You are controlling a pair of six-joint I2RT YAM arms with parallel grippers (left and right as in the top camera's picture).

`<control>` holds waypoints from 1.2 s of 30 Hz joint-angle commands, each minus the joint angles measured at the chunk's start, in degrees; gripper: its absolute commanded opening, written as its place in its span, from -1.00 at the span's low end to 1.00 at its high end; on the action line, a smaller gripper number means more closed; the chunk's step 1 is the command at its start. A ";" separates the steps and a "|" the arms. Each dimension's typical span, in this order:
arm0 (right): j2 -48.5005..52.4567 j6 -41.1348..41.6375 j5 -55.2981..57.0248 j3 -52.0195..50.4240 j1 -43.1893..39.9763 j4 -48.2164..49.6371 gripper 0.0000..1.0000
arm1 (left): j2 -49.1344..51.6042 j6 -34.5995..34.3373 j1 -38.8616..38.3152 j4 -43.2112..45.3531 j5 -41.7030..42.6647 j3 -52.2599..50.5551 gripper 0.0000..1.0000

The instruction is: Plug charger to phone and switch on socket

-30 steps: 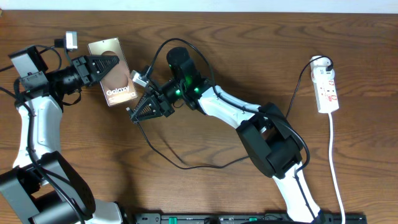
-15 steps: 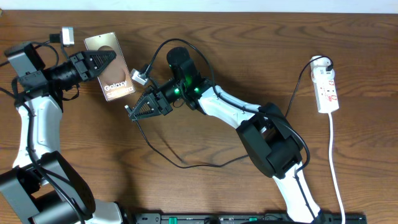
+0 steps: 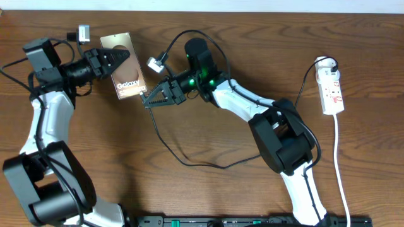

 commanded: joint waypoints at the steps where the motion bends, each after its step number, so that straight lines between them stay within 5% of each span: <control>1: 0.26 0.66 -1.05 0.17 0.20 0.13 -0.98 | 1.51 -8.33 0.07 5.22 0.09 0.31 -0.85; 8: 0.26 0.83 -1.03 0.17 0.72 0.13 -0.98 | 4.35 -22.82 -0.17 21.66 -2.47 0.31 -0.85; 13: 0.26 1.36 -1.01 0.17 0.72 0.96 -0.98 | 4.44 -26.36 -1.25 24.35 -2.89 0.31 -0.85; 22: 0.26 8.00 -0.13 0.17 0.61 9.70 -0.98 | 4.46 -27.36 -2.29 24.30 0.17 0.31 -0.85; 36: 0.26 8.55 0.11 0.17 0.61 10.19 -0.98 | 4.46 -27.76 -2.27 24.35 1.86 0.31 -0.85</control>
